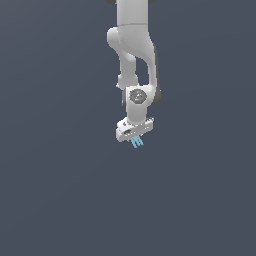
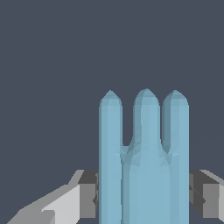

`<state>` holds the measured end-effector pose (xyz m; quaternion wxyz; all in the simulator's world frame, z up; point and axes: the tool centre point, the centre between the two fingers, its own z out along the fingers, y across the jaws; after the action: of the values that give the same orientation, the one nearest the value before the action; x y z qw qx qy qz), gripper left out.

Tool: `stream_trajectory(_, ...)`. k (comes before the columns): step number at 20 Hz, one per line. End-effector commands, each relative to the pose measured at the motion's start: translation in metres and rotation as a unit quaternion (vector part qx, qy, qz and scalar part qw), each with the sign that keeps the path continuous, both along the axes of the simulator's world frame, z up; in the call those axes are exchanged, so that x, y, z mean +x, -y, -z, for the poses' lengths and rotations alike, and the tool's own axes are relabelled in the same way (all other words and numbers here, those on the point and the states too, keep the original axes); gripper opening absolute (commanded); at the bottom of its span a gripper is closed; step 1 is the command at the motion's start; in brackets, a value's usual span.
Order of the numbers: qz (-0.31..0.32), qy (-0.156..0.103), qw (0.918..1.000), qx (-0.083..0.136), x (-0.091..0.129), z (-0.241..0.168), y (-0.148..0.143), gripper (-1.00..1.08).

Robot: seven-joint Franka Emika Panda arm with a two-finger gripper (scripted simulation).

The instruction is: Pick up the object and move it to a goal position.

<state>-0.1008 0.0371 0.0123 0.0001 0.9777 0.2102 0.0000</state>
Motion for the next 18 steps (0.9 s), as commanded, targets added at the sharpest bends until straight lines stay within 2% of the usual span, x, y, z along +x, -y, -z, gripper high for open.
stream_trajectory(1, 0.0, 0.0, 1.0, 0.0, 0.0, 0.0, 0.0, -1.0)
stream_trajectory(10, 0.0, 0.0, 1.0, 0.0, -0.002, -0.023, 0.008, -1.0)
stream_trajectory(18, 0.0, 0.0, 1.0, 0.0, -0.005, -0.076, 0.027, -1.0)
